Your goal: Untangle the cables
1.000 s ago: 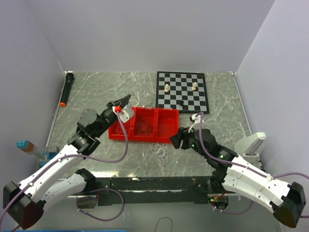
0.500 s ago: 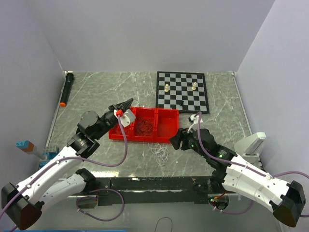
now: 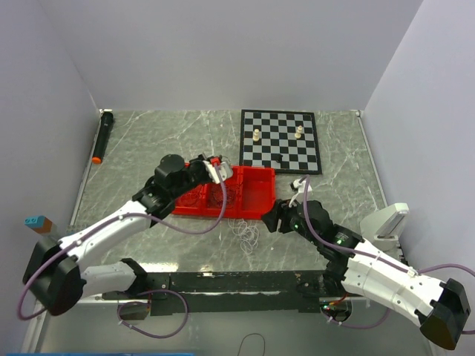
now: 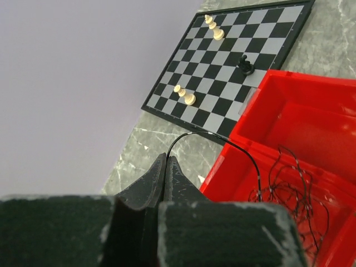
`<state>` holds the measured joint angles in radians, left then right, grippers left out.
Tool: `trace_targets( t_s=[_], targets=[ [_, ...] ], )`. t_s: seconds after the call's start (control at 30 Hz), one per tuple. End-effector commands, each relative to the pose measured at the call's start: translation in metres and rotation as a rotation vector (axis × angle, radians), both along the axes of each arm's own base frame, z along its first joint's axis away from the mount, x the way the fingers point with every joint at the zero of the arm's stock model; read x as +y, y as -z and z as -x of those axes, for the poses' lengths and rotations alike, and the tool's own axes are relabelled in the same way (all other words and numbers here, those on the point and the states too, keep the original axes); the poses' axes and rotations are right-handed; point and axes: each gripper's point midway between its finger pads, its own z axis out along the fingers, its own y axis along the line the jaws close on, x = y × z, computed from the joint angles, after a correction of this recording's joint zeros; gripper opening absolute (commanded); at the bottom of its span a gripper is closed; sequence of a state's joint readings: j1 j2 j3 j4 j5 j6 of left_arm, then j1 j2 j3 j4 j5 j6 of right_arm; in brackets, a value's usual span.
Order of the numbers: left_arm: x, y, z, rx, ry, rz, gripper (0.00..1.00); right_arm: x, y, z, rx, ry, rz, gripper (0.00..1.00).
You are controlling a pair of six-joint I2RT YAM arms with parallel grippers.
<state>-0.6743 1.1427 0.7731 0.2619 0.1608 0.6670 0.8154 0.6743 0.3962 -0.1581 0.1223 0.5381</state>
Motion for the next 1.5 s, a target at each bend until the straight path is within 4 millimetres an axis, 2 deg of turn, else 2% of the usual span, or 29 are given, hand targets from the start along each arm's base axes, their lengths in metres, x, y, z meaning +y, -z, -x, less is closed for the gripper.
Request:
trace_targets(
  t_s=[0.0, 0.13, 0.23, 0.37, 0.43, 0.53, 0.67, 0.77, 0.87, 0.9, 1.0, 1.17, 1.27, 1.47],
  targets=[
    [-0.024, -0.036, -0.014, -0.048, 0.027, 0.108, 0.01, 0.004, -0.015, -0.004, -0.043, 0.008, -0.057, 0.67],
    [-0.047, -0.048, -0.013, -0.058, 0.081, 0.125, 0.01, 0.005, -0.012, -0.003, -0.041, 0.004, -0.067, 0.67],
    [-0.062, -0.046, -0.014, -0.052, 0.116, 0.128, 0.01, 0.008, -0.008, -0.004, -0.035, 0.000, -0.071, 0.67],
    [-0.075, -0.036, -0.013, -0.033, 0.142, 0.132, 0.01, 0.009, -0.005, -0.004, -0.029, -0.001, -0.076, 0.67],
    [-0.076, -0.021, -0.013, -0.003, 0.141, 0.123, 0.01, 0.008, -0.005, -0.004, -0.031, 0.002, -0.079, 0.67],
    [-0.068, 0.004, -0.017, 0.039, 0.096, 0.091, 0.01, 0.008, -0.007, -0.004, -0.038, 0.001, -0.082, 0.67],
    [-0.042, 0.037, -0.032, 0.145, -0.003, 0.081, 0.01, 0.010, -0.011, -0.006, -0.050, -0.005, -0.076, 0.67],
    [-0.018, 0.046, -0.038, 0.170, -0.072, 0.095, 0.01, 0.012, -0.016, -0.010, -0.065, -0.006, -0.072, 0.67],
    [-0.007, 0.061, -0.029, 0.177, -0.064, 0.051, 0.01, 0.016, -0.017, -0.015, -0.066, -0.016, -0.057, 0.67],
    [-0.007, 0.066, -0.026, 0.176, -0.051, 0.034, 0.01, 0.021, -0.024, -0.019, -0.087, -0.022, -0.075, 0.67],
    [-0.007, 0.079, -0.018, 0.165, -0.011, -0.016, 0.01, 0.031, -0.030, -0.032, -0.112, -0.034, -0.069, 0.67],
    [-0.006, 0.103, -0.017, 0.184, 0.002, -0.085, 0.02, 0.049, -0.040, -0.061, -0.134, -0.042, -0.086, 0.67],
    [-0.004, 0.115, -0.016, 0.209, -0.005, -0.112, 0.01, 0.057, -0.035, -0.079, -0.121, -0.031, -0.094, 0.67],
    [-0.004, 0.116, -0.016, 0.203, 0.000, -0.112, 0.01, 0.067, -0.012, -0.106, -0.021, -0.028, -0.191, 0.67]
  ],
)
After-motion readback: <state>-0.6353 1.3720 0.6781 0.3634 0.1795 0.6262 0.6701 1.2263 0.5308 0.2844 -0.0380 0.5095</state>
